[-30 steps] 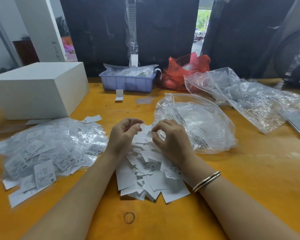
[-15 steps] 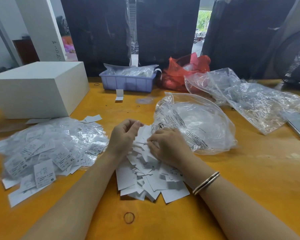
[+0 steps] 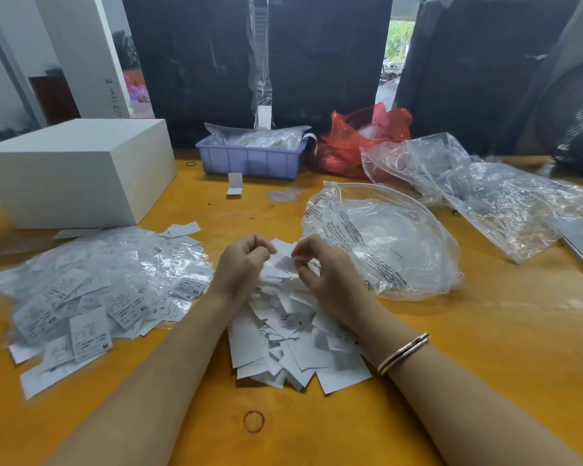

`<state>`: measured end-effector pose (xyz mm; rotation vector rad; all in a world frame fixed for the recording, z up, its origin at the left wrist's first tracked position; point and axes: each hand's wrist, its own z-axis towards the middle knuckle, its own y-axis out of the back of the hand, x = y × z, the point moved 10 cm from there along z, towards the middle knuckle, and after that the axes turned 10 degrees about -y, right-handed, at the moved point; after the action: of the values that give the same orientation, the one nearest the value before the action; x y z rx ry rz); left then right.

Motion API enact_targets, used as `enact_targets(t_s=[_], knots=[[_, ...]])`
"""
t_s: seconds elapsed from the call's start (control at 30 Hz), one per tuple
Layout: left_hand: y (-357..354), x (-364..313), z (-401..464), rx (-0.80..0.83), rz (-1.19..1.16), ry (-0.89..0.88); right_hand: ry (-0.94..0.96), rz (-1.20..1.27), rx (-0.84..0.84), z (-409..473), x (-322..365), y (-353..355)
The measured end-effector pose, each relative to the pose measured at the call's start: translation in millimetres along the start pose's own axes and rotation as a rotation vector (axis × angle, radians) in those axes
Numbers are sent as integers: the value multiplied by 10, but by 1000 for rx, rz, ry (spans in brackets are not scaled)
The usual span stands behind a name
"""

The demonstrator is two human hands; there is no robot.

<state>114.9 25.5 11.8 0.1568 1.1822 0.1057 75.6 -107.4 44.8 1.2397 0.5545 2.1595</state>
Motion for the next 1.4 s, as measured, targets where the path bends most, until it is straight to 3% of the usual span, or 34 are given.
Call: enact_targets(t_s=[0.1,0.27,0.4,0.47,0.53,0.8,1.13,1.4], knots=[[-55,-44,10,27,-6,-66,-96,198,36,45,-107,28],[40,-48,27,-57,-51,-60,-165,236,317,7,-191,-173],[147,-21,19,-142,-172,16,-317,666,276,20,-315,-103],[134,-31,15,-129,-216,30,-361,911,198,44,-387,-15],[97,-43,12,-95,-211,25,-342,1009,137,64,-404,64],[-161,-61,-56,156,-460,108,-184,774,99,62,-262,151],[-125,-132,-14,130,-291,-58,-307,983,-3,73,-423,192],[-149,-160,-9,156,-182,-114,-253,868,-3,67,-312,219]])
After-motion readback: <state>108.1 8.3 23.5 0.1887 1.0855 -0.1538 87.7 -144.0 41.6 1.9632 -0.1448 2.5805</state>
